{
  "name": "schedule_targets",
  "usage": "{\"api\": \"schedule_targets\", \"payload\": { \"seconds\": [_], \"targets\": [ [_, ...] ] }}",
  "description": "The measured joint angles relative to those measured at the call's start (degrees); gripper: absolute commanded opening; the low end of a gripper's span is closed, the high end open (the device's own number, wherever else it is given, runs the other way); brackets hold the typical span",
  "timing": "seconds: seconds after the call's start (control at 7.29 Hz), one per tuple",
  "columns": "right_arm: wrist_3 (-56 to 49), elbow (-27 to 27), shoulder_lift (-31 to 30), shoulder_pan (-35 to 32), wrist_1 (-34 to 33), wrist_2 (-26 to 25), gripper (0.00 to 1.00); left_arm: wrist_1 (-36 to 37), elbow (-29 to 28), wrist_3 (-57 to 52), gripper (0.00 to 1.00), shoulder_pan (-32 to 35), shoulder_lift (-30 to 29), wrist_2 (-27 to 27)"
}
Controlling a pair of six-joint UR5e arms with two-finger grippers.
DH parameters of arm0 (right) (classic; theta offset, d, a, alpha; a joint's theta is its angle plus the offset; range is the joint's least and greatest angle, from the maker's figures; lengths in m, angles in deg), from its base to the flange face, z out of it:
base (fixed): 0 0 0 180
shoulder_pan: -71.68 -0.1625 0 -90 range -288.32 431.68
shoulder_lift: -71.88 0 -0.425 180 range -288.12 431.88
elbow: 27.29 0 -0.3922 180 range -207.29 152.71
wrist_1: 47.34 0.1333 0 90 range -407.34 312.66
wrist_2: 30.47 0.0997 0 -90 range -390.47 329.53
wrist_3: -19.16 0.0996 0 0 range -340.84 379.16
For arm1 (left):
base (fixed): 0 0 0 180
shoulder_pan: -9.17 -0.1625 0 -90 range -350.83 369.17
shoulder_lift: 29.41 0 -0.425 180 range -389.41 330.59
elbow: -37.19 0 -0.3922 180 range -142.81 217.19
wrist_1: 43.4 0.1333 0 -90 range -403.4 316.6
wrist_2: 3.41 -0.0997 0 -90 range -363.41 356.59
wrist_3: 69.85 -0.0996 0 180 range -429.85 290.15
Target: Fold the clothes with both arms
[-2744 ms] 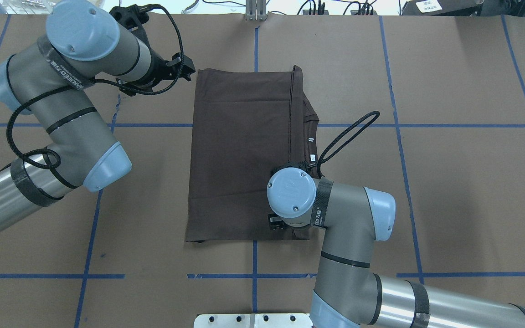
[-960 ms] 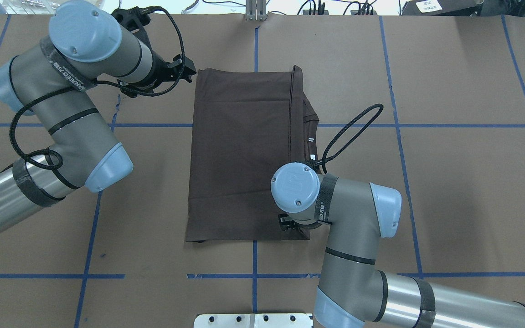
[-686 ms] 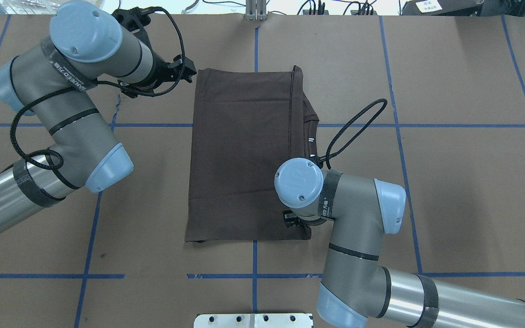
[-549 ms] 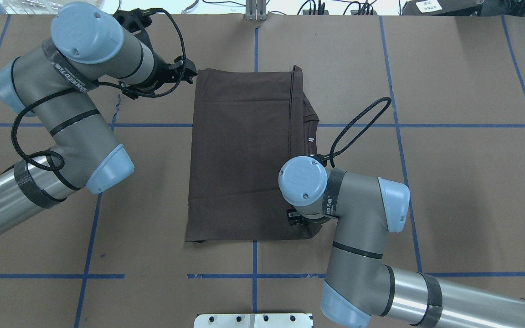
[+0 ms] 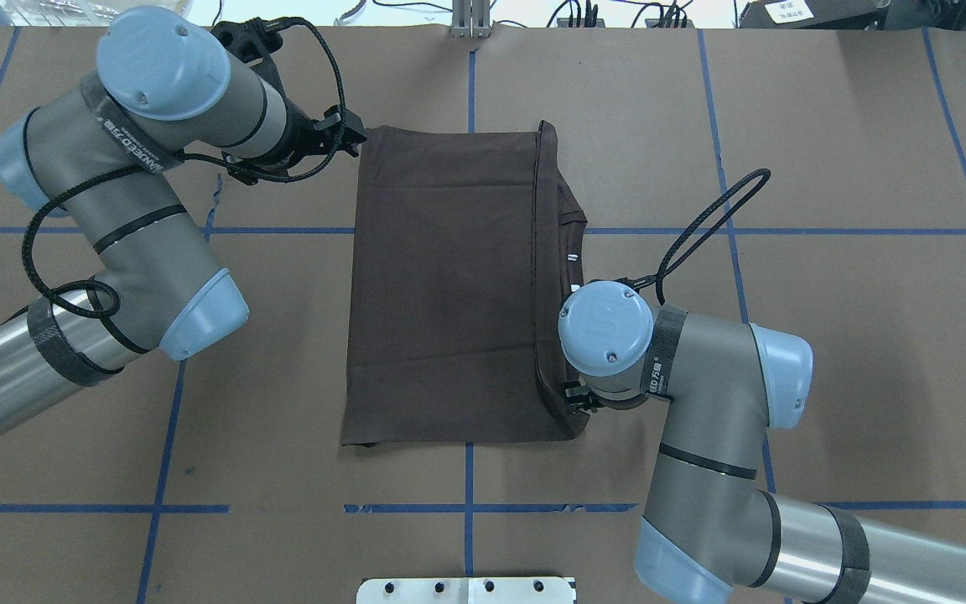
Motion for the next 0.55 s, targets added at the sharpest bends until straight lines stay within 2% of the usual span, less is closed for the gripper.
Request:
{"api": "schedule_targets", "payload": {
  "seconds": [0.27,0.55],
  "targets": [
    [-0.1,0.7,3.6,-0.6,0.8,0.0,1.0,-0.1,-0.1,-0.3,1.0,0.0,0.1,-0.1],
    [-0.1,5.9,7.2,-1.0,5.4,0.0,1.0,-0.3,-0.3,-0.5,1.0,0.0,0.2,-0.1]
  ]
}}
